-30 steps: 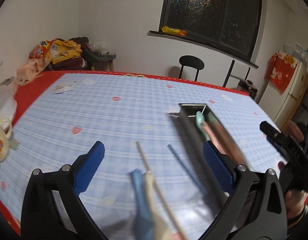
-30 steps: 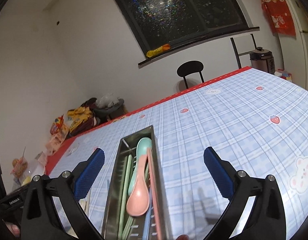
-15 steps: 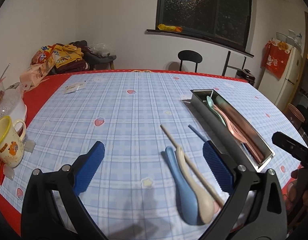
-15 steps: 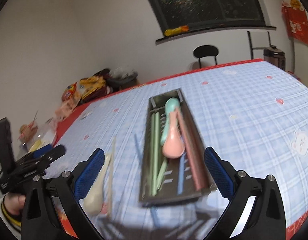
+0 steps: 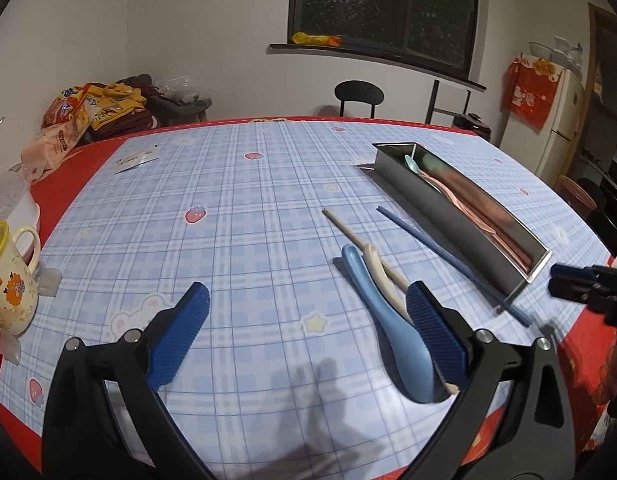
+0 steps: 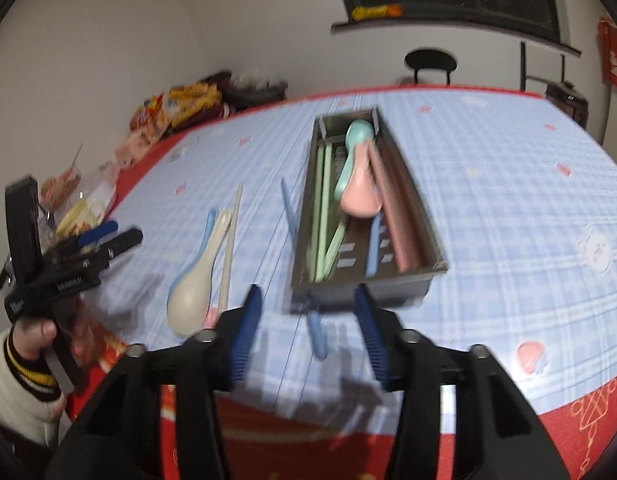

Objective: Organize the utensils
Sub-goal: 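Close the right tool on the blue chopstick beside the spoons, then lower the left tool toward the blue spoon while the right tool holds the blue chopstick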

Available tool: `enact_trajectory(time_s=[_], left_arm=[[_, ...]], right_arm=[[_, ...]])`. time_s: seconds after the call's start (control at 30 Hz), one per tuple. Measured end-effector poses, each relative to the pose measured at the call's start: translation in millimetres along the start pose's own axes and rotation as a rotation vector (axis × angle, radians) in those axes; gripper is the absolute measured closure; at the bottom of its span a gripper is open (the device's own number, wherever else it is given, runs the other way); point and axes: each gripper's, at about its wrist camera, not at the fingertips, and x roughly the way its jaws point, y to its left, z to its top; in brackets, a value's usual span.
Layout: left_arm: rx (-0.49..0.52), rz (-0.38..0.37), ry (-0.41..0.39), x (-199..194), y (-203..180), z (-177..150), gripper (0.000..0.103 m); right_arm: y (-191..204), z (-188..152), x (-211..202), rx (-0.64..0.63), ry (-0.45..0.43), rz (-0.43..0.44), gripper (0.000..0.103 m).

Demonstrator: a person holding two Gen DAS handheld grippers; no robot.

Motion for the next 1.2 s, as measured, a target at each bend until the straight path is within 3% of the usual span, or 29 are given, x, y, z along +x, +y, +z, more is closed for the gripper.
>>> enact_trajectory(time_s=[0.1,0.37,0.47,0.57,0.6,0.67,0.77,1.03,1.2], left_arm=[[-0.001,-0.010,-0.010,-2,3,-2,0.006],[-0.005,-0.039,0.000,-1,9,-4,0.007],[-0.016,-0.042,0.001,-1,12,-5,0.007],[-0.028,-0.047,0.007,1,15,-6,0.011],[-0.031,-0.052,0.013,1,16,-6,0.012],[-0.036,-0.072,0.033,4,17,-7,0.031],[-0.052,-0.096,0.053,8,20,-9,0.037],[-0.050,-0.117,0.066,9,19,-10,0.039],[-0.053,-0.130,0.074,10,18,-11,0.039]], right_arm=[[5,-6,12,-0.006,0.062,-0.005,0.080],[10,-9,33,-0.021,0.137,-0.032,0.083],[20,-10,41,-0.050,0.164,-0.022,0.092],[31,-10,45,-0.100,0.171,-0.012,0.094],[34,-10,45,-0.107,0.173,-0.006,0.094],[42,-11,47,-0.136,0.177,0.006,0.095],[54,-14,48,-0.177,0.186,0.027,0.095],[75,-16,51,-0.204,0.220,0.081,0.094],[77,-9,58,-0.210,0.223,0.060,0.094]])
